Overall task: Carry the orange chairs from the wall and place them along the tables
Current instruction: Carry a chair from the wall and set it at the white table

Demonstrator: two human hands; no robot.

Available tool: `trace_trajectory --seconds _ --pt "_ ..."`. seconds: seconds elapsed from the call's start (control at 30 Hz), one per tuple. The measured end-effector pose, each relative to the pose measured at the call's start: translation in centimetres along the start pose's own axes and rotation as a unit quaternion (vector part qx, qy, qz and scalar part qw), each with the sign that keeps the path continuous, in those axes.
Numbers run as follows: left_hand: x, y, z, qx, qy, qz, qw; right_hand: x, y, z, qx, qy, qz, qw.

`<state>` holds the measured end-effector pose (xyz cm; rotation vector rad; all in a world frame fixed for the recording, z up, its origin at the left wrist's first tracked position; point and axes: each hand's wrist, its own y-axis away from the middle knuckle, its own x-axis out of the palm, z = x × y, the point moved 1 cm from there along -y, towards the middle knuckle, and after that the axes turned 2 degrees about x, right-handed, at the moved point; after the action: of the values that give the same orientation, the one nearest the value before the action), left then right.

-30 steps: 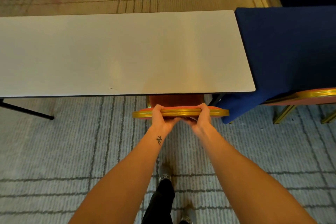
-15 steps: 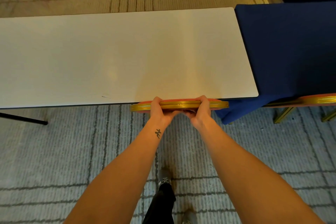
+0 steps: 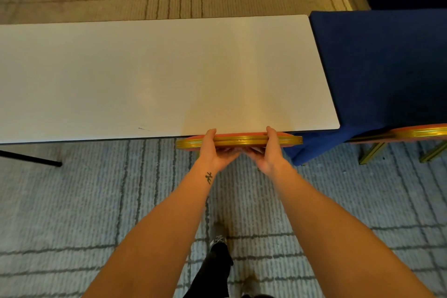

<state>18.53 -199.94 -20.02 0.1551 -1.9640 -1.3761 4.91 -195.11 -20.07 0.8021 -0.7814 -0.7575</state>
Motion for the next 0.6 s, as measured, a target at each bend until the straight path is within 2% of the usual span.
trace_trajectory --seconds 0.1,0.3,0.5,0.6 --pt "-0.7 1.0 -0.9 0.009 -0.011 -0.013 1.000 -0.2 0.8 0.2 0.007 -0.001 0.015 1.000" --pt "-1.6 5.5 0.3 0.069 -0.085 -0.022 0.994 -0.2 4.9 -1.9 0.019 0.069 0.042 0.997" --pt "-3.3 10.9 1.6 0.141 -0.051 -0.026 0.988 0.0 8.2 -2.1 0.050 0.096 0.092 0.990" --pt "-4.8 13.7 3.1 0.168 -0.014 -0.022 0.985 -0.2 10.4 -2.5 0.071 0.116 0.143 0.980"
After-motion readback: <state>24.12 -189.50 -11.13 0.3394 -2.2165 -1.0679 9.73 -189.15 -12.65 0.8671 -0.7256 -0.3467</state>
